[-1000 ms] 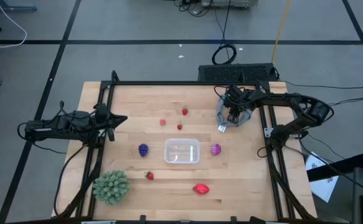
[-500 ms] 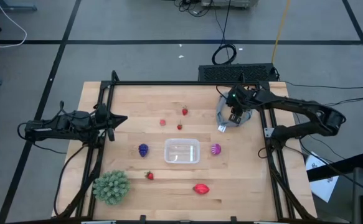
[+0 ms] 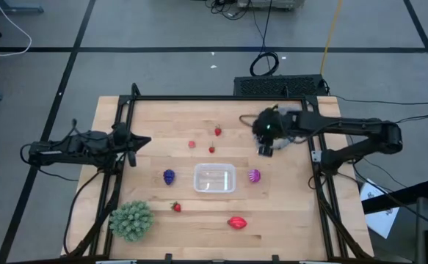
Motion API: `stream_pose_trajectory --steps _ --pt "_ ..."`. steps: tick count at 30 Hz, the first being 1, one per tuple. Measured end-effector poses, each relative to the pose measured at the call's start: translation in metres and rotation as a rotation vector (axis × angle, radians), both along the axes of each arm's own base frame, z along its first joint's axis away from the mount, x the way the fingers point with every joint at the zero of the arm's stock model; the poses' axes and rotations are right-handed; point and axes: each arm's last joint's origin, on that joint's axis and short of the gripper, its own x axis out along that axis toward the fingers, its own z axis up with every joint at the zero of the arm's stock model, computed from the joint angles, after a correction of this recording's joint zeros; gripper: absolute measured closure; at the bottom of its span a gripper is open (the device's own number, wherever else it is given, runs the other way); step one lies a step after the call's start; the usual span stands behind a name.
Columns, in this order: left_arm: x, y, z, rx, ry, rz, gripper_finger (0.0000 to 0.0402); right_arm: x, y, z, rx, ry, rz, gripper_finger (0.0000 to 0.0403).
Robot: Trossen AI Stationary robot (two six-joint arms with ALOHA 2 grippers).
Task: Pick and placing Produce into tupperware
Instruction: Put the right peach into the bin
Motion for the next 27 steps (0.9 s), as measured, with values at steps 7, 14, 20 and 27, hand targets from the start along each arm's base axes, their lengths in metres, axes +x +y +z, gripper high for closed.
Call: stream_pose_trajectory --steps 7,14,20,27 --pt "0.01 0.0 -0.004 -0.02 0.069 0.008 0.0392 0.051 0.047 -0.013 -0.027 0.065 0.178 0.028" --pt "0.017 -0.001 -0.008 -0.037 0.121 0.017 0.0392 0.108 0.079 -0.015 -0.074 0.116 0.319 0.028" --pt "0.018 -0.001 -0.009 -0.037 0.132 0.017 0.0392 0.143 0.093 -0.018 -0.076 0.112 0.35 0.028" --pt "0.018 -0.001 -0.009 -0.03 0.135 0.014 0.0392 0.156 0.11 -0.034 0.009 0.13 0.357 0.028"
